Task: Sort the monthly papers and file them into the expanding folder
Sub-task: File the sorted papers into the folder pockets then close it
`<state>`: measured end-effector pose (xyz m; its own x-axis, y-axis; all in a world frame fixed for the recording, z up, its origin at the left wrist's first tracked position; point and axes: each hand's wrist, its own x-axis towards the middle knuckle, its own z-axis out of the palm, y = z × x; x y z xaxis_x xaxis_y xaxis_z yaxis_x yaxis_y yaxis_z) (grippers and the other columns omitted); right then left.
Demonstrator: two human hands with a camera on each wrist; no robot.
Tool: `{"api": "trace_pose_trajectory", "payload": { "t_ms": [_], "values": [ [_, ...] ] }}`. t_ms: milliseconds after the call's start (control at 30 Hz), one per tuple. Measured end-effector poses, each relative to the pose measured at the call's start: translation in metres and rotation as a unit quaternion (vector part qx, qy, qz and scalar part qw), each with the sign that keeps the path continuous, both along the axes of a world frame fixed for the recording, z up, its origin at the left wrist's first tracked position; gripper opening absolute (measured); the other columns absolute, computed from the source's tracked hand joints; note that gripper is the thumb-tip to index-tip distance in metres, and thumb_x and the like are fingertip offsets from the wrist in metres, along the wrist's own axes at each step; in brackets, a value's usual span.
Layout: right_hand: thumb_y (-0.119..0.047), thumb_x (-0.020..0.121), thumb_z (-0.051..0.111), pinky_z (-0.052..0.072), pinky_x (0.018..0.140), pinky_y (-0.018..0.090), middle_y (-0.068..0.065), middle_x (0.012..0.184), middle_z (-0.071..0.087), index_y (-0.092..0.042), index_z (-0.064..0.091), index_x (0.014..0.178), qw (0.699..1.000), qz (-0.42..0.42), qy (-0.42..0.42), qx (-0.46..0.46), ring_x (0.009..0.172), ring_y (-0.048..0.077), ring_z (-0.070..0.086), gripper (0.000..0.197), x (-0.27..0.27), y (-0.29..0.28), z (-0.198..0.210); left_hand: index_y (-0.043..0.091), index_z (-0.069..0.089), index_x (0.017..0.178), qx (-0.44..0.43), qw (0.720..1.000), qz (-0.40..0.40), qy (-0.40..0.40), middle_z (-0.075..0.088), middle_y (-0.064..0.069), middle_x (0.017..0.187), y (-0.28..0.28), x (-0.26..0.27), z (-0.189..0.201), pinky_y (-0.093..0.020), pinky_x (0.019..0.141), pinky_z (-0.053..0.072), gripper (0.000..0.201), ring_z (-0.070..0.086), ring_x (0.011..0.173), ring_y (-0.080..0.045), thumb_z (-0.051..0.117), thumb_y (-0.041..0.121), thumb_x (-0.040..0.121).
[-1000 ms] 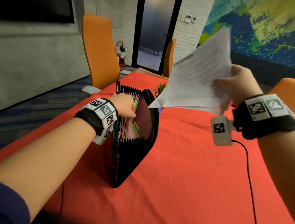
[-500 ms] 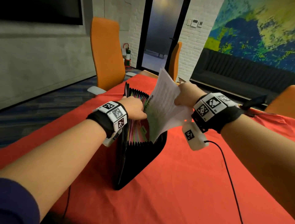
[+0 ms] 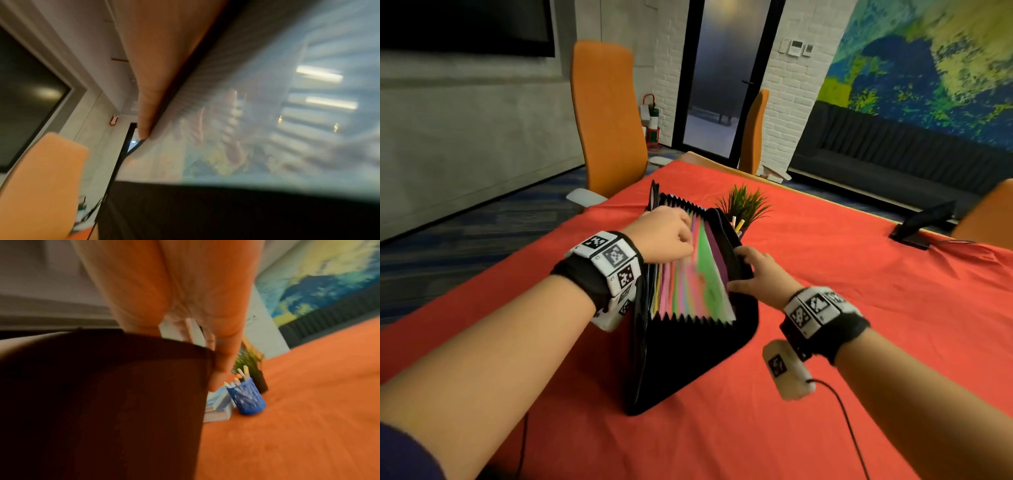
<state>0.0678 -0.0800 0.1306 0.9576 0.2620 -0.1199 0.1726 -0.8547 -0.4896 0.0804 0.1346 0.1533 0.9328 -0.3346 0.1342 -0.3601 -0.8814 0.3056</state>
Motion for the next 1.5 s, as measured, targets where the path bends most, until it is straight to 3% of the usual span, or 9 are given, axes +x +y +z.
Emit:
{"api": "trace_pose_trajectory", "payload": {
  "t_ms": [200, 300, 400, 500, 733, 933, 1033, 1200, 1500],
  "values": [
    [0.015, 0.078, 0.056, 0.053, 0.075, 0.040, 0.025, 0.135, 0.039, -0.001, 0.030, 0.139, 0.922, -0.227, 0.116, 0.290, 0.090, 0.028, 0.055, 0.069, -0.002, -0.036, -0.056, 0.021, 0.045, 0.135, -0.375, 0.926, 0.038, 0.005, 0.037, -0.003, 0.141, -0.010, 0.004, -0.019, -0.032, 0.109, 0.032, 0.067, 0.034, 0.132, -0.015, 0.063, 0.020, 0.071],
    [0.021, 0.082, 0.040, 0.052, 0.053, 0.026, 0.026, 0.088, 0.064, 0.017, 0.045, 0.122, 0.841, -0.234, 0.192, 0.449, 0.055, 0.018, 0.062, 0.040, -0.010, -0.052, -0.084, 0.017, 0.044, 0.134, -0.482, 0.858, 0.116, 0.130, 0.044, 0.001, 0.131, -0.013, 0.001, -0.034, -0.020, 0.094, 0.031, 0.046, 0.040, 0.120, -0.009, 0.057, 0.024, 0.090],
    [-0.003, 0.091, 0.038, 0.052, 0.053, 0.026, 0.013, 0.068, 0.061, 0.006, 0.055, 0.104, 0.741, -0.274, 0.291, 0.540, 0.051, 0.020, 0.060, 0.023, -0.028, -0.072, -0.116, 0.013, 0.058, 0.095, -0.356, 0.898, 0.177, 0.189, 0.051, 0.005, 0.093, -0.006, 0.004, -0.080, -0.018, 0.066, 0.035, 0.009, 0.042, 0.102, -0.012, 0.051, 0.019, 0.095],
    [-0.028, 0.096, 0.038, 0.053, 0.054, 0.029, 0.014, 0.078, 0.058, -0.002, 0.054, 0.094, 0.687, -0.322, 0.340, 0.555, 0.060, 0.025, 0.057, 0.030, -0.039, -0.085, -0.145, -0.004, 0.059, 0.107, -0.179, 0.915, 0.241, 0.268, 0.058, -0.011, 0.101, 0.008, 0.011, -0.139, -0.029, 0.081, 0.040, 0.030, 0.054, 0.111, -0.030, 0.061, 0.020, 0.089],
    [0.012, 0.086, 0.048, 0.052, 0.055, 0.031, 0.016, 0.080, 0.061, 0.000, 0.049, 0.112, 0.798, -0.285, 0.327, 0.417, 0.064, 0.025, 0.060, 0.029, -0.055, -0.076, -0.166, -0.003, 0.049, 0.126, -0.130, 0.882, 0.315, 0.325, 0.054, -0.018, 0.128, 0.017, 0.013, -0.202, -0.035, 0.097, 0.043, 0.057, 0.052, 0.118, -0.033, 0.069, 0.027, 0.081],
    [-0.014, 0.081, 0.063, 0.053, 0.075, 0.037, 0.013, 0.109, 0.057, -0.005, 0.045, 0.116, 0.944, -0.184, 0.273, 0.013, 0.091, 0.028, 0.060, 0.041, -0.049, -0.060, -0.162, -0.003, 0.055, 0.113, -0.211, 0.859, 0.315, 0.345, 0.062, -0.016, 0.116, 0.034, 0.033, -0.226, -0.035, 0.089, 0.048, 0.047, 0.059, 0.106, -0.032, 0.074, 0.018, 0.076],
    [-0.025, 0.085, 0.058, 0.043, 0.090, 0.031, 0.010, 0.126, 0.049, -0.010, 0.046, 0.118, 0.945, -0.123, 0.199, -0.230, 0.114, 0.028, 0.051, 0.038, -0.033, -0.050, -0.137, -0.001, 0.057, 0.112, -0.249, 0.840, 0.285, 0.389, 0.063, -0.018, 0.114, 0.035, 0.032, -0.217, -0.033, 0.078, 0.045, 0.038, 0.058, 0.098, -0.028, 0.071, 0.005, 0.077],
    [-0.024, 0.086, 0.057, 0.039, 0.089, 0.031, 0.016, 0.119, 0.056, -0.005, 0.055, 0.117, 0.988, -0.122, 0.032, -0.089, 0.109, 0.030, 0.053, 0.037, 0.033, -0.031, -0.096, 0.007, 0.054, 0.118, -0.446, 0.747, 0.161, 0.467, 0.066, -0.018, 0.104, 0.032, 0.023, -0.194, -0.037, 0.073, 0.055, 0.048, 0.064, 0.094, -0.027, 0.057, -0.018, 0.077],
    [-0.029, 0.091, 0.054, 0.036, 0.092, 0.032, 0.015, 0.114, 0.060, -0.007, 0.060, 0.113, 0.983, -0.152, -0.098, 0.022, 0.109, 0.030, 0.052, 0.032, 0.107, 0.008, -0.049, 0.011, 0.051, 0.118, -0.527, 0.756, 0.027, 0.388, 0.065, -0.011, 0.113, 0.022, 0.012, -0.186, -0.024, 0.083, 0.053, 0.055, 0.063, 0.102, -0.018, 0.060, -0.019, 0.073]
  ]
}}
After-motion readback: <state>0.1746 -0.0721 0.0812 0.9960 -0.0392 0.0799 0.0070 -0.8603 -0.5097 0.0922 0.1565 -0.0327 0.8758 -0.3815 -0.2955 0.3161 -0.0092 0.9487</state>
